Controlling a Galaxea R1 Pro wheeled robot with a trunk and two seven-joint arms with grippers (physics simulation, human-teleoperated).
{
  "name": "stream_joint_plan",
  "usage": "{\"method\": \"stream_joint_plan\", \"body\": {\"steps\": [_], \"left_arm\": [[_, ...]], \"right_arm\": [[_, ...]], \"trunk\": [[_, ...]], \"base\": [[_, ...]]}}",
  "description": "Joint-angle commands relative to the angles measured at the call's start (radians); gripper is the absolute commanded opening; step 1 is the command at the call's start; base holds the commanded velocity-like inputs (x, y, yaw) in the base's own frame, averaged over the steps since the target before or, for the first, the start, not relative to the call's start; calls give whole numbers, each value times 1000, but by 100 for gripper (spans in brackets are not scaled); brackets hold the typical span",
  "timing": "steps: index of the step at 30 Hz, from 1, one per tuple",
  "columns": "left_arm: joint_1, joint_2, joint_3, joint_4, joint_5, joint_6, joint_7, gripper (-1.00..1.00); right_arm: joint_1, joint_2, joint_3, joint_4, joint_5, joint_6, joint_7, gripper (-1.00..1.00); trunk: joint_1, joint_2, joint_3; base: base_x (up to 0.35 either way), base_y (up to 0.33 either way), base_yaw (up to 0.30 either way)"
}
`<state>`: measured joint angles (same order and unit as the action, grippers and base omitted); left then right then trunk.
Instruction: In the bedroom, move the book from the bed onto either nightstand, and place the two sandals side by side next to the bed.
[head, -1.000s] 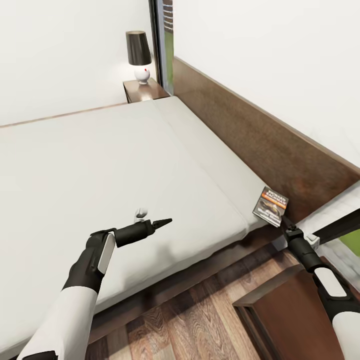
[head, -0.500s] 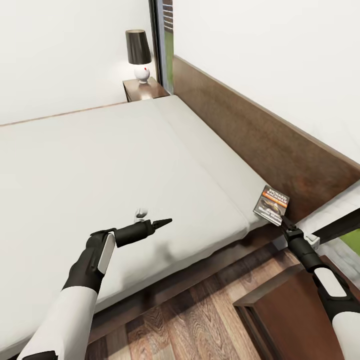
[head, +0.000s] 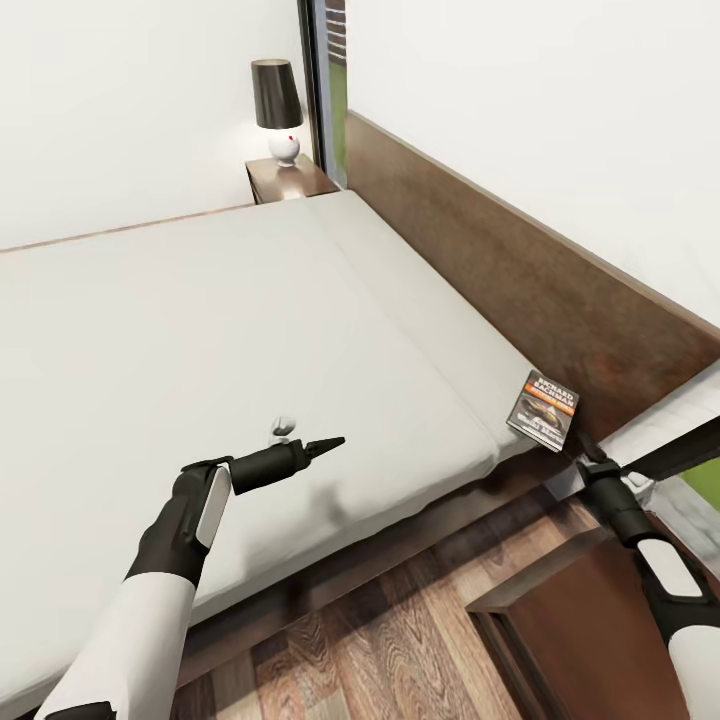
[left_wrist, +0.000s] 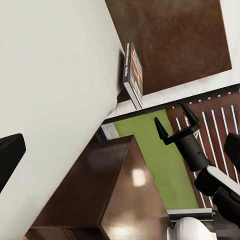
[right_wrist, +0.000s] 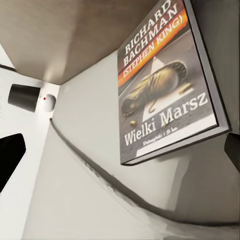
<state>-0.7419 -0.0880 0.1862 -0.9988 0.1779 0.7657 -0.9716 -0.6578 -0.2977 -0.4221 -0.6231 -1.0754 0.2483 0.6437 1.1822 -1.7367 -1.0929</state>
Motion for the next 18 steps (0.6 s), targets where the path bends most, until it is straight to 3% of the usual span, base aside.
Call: {"method": "stream_joint_plan", "body": {"steps": [1, 6, 18], "left_arm": [[-1, -1, 3, 0, 1, 6, -3, 100], [-1, -1, 3, 0, 1, 6, -3, 100], [-1, -1, 4, 0, 2, 6, -3, 100]], "right_arm": [[0, 0, -23, 1, -9, 10, 2, 100], [-1, 4, -69, 2, -9, 9, 2, 100], [-1, 6, -73, 2, -8, 10, 3, 100]], "trunk": [[0, 0, -1], [0, 0, -1], [0, 0, -1]], "base": [[0, 0, 0], [0, 0, 0], [0, 0, 0]]}}
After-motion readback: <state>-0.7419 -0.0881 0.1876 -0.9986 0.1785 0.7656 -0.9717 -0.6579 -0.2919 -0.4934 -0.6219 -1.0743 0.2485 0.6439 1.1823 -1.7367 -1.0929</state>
